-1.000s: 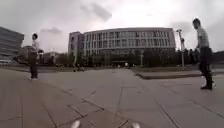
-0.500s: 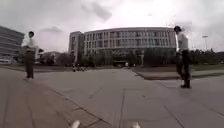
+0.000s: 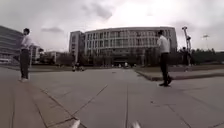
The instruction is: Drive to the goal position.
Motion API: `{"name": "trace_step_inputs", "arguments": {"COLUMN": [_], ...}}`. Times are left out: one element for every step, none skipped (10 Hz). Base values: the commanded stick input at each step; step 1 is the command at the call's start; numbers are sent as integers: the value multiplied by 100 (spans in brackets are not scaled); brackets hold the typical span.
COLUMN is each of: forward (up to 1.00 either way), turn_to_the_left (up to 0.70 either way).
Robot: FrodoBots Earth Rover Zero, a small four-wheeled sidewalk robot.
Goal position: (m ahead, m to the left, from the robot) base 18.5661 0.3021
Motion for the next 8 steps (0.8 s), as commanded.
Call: {"name": "trace_step_inputs", "arguments": {"forward": [70, 70, 70, 70, 70, 70, 70, 70], "turn_to_the_left": [0, 0, 0, 0, 0, 0, 0, 0]}}
